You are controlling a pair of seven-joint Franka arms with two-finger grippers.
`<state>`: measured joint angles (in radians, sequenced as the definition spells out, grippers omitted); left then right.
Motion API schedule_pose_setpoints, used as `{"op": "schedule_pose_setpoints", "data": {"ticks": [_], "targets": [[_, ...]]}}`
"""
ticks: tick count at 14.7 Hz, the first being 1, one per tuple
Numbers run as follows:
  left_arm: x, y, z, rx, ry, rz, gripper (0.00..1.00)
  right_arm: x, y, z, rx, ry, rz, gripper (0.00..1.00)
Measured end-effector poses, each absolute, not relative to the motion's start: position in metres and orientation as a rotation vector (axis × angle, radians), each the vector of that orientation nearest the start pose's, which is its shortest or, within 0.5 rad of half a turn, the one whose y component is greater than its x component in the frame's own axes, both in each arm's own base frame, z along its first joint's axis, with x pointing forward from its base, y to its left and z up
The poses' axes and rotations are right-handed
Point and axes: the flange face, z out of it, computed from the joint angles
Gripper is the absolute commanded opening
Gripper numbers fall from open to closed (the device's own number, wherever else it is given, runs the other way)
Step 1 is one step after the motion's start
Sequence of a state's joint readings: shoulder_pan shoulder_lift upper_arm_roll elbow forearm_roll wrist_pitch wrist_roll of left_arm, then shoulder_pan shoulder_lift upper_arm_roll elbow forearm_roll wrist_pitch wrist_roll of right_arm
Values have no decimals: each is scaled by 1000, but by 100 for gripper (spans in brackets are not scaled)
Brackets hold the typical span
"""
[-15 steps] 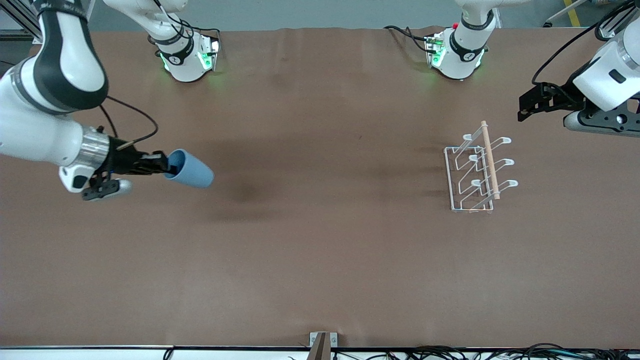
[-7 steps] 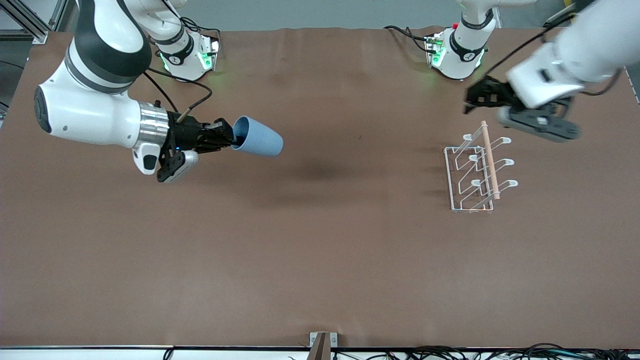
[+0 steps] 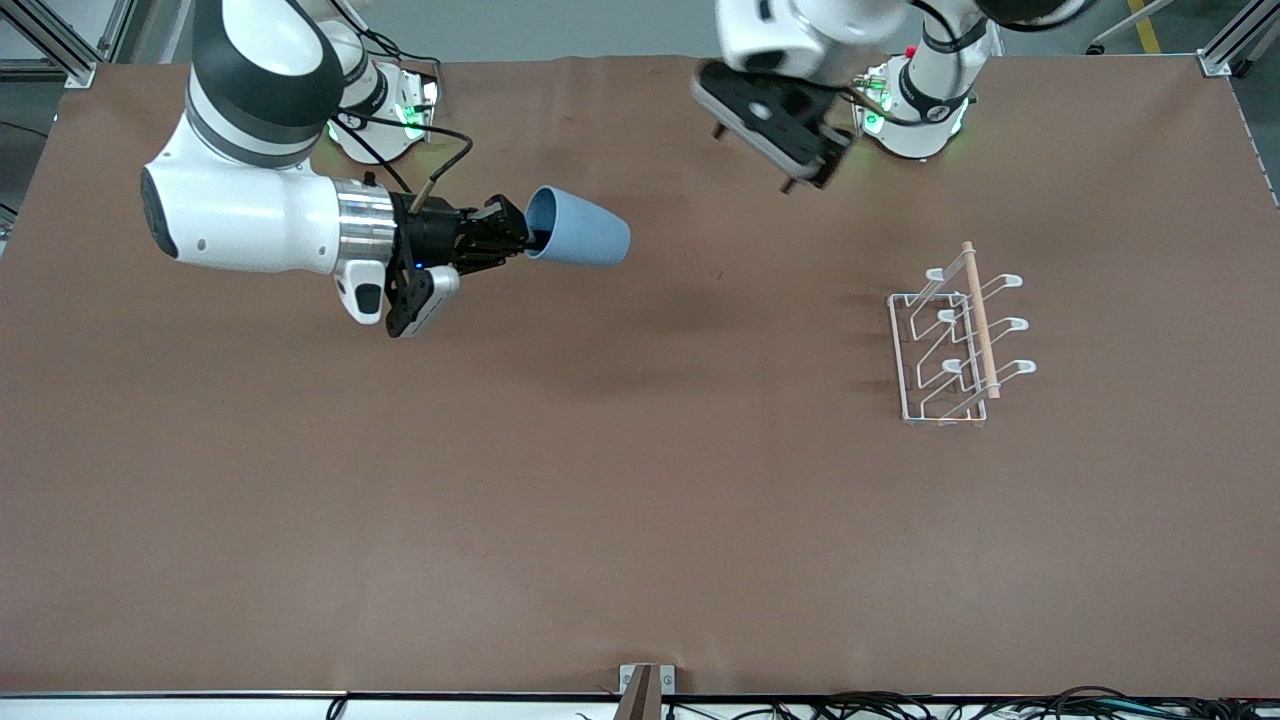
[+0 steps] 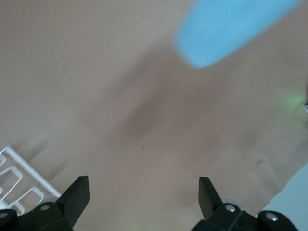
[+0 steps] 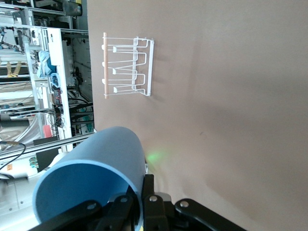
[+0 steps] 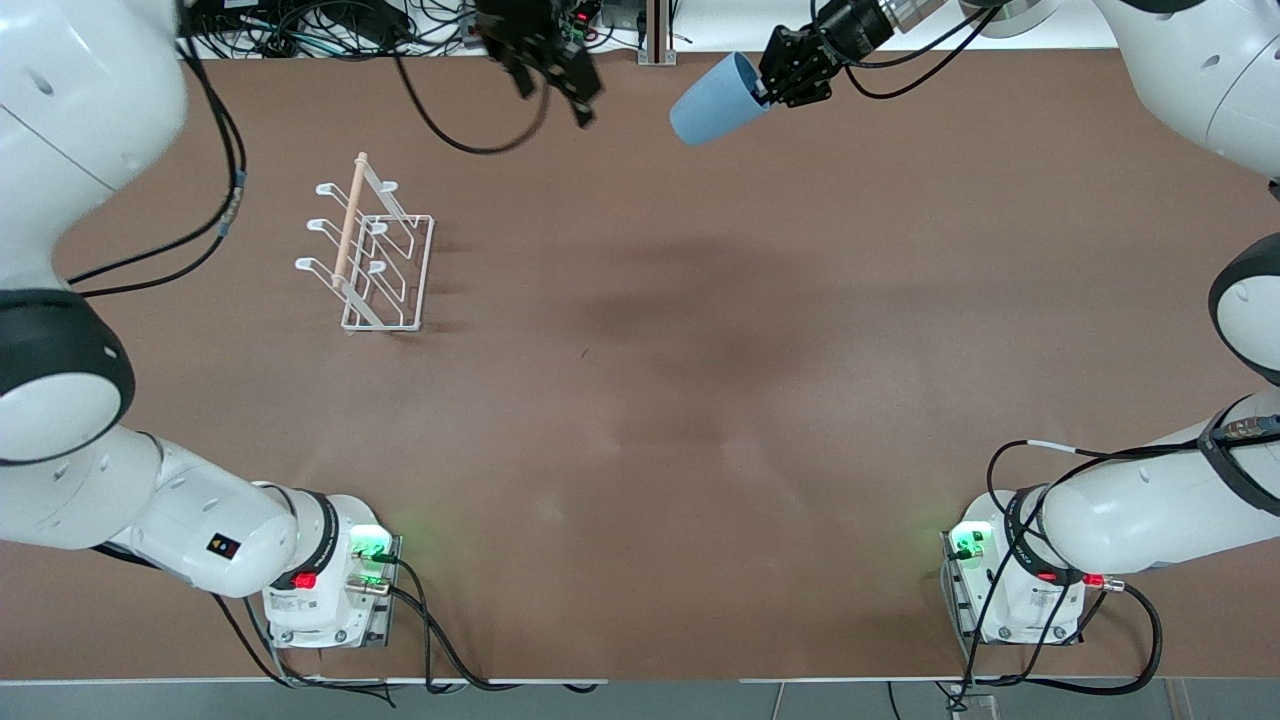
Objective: Hang cup on cup holder
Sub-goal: 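Grasp the cup rim with the left gripper from the right gripper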
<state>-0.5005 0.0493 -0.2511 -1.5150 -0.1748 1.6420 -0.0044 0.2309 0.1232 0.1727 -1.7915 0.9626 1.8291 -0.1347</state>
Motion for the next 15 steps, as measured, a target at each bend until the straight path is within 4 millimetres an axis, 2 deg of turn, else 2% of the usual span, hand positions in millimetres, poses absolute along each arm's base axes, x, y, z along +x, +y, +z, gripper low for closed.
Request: {"op": "schedule_pose_setpoints", "data": {"ticks": [3, 5, 10, 15], "targets": [[382, -447, 637, -3065, 1410, -124, 100, 521, 306, 509, -2187, -279, 252, 2], [380, -460, 634, -2997, 1573, -203, 100, 513, 319, 510, -2183, -307, 265, 2], [399, -476, 614, -2803, 1872, -346, 100, 497, 341, 508, -2174, -363, 315, 2], [402, -481, 602, -2730, 1946, -332, 100, 491, 343, 516, -2149, -407, 375, 2]]}}
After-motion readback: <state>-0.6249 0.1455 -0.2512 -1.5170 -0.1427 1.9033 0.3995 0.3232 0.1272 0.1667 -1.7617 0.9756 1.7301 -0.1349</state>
